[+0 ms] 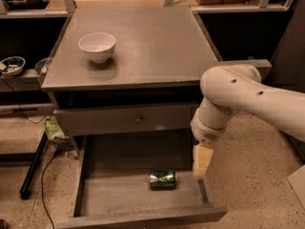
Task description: Pick green can from middle drawer and place on counter
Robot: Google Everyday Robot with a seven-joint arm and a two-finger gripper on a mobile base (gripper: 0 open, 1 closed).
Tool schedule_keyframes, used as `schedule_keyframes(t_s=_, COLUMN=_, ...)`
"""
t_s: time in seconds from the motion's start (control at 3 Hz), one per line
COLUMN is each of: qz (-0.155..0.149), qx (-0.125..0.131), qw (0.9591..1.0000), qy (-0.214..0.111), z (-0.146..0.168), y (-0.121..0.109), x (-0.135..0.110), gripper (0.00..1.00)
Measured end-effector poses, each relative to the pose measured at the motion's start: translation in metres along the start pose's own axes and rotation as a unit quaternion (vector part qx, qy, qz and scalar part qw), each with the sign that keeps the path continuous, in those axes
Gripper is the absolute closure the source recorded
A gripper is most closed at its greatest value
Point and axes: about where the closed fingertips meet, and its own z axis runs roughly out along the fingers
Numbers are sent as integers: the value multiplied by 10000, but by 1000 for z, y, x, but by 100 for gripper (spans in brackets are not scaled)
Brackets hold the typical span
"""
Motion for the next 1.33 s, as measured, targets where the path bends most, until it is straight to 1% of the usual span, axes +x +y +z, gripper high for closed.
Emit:
schedule_keyframes(t_s=0.33, qz=209, qx=-148, qw=9997, qy=21, z=43, y=-8, x=7, gripper=0)
schedule_keyframes(t_s=0.67, qz=266, qx=-367, qw=9990, qy=-35, z=70, y=-10, x=10, gripper=0)
schedule_keyframes(t_s=1.0, qz=266, qx=-366, qw=9990, qy=-36, z=70, y=-10, x=10, gripper=0)
schedule_keyframes(t_s=1.33, qz=190, qx=-327, qw=9991, qy=-203, z=78, y=-13, x=-6, gripper=0)
